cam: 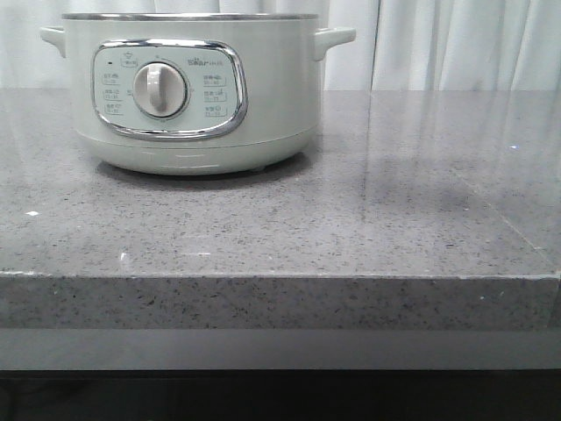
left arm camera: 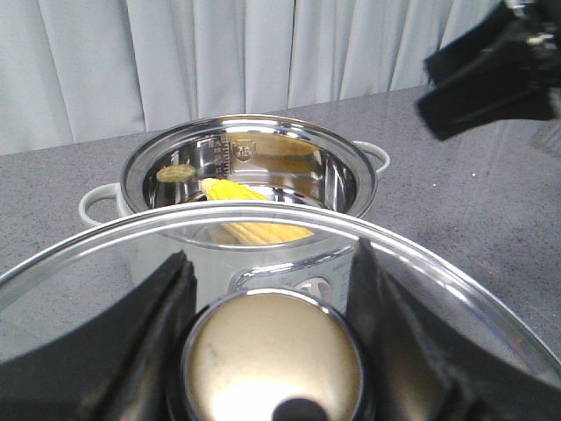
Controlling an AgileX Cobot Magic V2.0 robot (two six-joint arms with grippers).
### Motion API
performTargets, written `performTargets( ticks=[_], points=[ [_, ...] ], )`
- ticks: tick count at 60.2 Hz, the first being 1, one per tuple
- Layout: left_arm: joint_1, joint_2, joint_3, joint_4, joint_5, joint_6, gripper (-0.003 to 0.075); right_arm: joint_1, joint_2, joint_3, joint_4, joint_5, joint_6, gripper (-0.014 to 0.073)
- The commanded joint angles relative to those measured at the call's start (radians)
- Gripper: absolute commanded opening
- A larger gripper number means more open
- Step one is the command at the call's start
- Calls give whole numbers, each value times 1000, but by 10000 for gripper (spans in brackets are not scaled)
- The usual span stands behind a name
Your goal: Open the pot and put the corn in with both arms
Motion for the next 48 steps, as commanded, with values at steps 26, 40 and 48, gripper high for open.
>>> performTargets(
  ticks=[26,40,48],
  points=[
    [-1,-1,-38,-8,-143,1,207,1,-501,471,-3,-284,-2,582],
    [-1,-1,-38,-8,-143,1,207,1,-656,626,-3,-308,-2,582],
    [-1,-1,-38,-8,-143,1,207,1,-710,672,-3,-308,-2,582]
  ],
)
